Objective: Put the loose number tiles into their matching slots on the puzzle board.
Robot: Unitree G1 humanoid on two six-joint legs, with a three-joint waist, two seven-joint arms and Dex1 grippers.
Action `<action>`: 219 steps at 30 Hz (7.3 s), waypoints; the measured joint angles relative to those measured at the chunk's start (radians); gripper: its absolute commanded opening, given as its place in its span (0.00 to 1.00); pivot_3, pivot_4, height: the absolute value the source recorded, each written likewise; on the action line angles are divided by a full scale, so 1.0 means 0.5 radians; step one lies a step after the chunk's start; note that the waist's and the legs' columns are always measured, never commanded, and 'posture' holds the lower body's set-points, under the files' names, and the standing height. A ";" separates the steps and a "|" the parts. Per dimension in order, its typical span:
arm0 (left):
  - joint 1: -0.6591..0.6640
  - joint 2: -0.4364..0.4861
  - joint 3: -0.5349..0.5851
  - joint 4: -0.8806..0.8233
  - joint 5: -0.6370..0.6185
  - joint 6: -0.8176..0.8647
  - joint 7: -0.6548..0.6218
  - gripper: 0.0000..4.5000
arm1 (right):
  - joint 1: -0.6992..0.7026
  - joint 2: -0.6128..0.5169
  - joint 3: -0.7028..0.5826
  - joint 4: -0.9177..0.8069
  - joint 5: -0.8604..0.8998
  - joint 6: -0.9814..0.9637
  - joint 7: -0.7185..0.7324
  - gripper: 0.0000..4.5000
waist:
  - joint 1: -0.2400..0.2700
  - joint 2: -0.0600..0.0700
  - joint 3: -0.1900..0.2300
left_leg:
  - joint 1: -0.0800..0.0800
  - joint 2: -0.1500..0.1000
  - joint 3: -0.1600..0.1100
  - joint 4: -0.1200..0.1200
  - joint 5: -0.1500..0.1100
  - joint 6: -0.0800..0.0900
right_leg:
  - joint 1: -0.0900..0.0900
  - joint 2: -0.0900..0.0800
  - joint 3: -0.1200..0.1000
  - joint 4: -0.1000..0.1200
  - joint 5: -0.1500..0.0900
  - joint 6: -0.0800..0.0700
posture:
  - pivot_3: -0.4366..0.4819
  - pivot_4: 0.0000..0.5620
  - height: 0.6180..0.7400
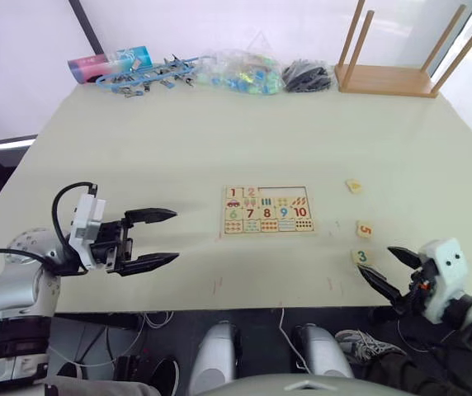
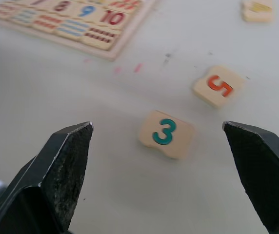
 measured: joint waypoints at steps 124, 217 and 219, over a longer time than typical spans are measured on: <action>0.617 -0.125 0.387 -0.469 -0.171 0.108 0.678 1.00 | -3.543 0.944 1.961 3.510 -1.655 -0.861 0.878 0.21 | -0.105 0.003 0.010 | 0.002 0.000 0.022 0.000 0.003 -0.007 | -0.005 0.002 -0.001 0.013 0.007 -0.010 | 0.48 0.27 0.98; 0.606 -0.125 0.386 -0.468 -0.166 0.095 0.674 1.00 | -3.627 1.035 1.753 3.760 -1.736 -0.903 0.954 0.21 | -0.106 0.004 0.012 | 0.002 0.000 0.021 -0.001 0.002 -0.008 | -0.005 0.002 -0.001 0.013 0.007 -0.010 | 0.48 0.27 0.98; 0.606 -0.125 0.386 -0.468 -0.166 0.095 0.675 1.00 | -3.627 1.035 1.753 3.760 -1.737 -0.903 0.955 0.21 | -0.106 0.004 0.012 | 0.002 0.000 0.021 -0.001 0.002 -0.008 | -0.005 0.002 -0.001 0.013 0.007 -0.010 | 0.48 0.27 0.98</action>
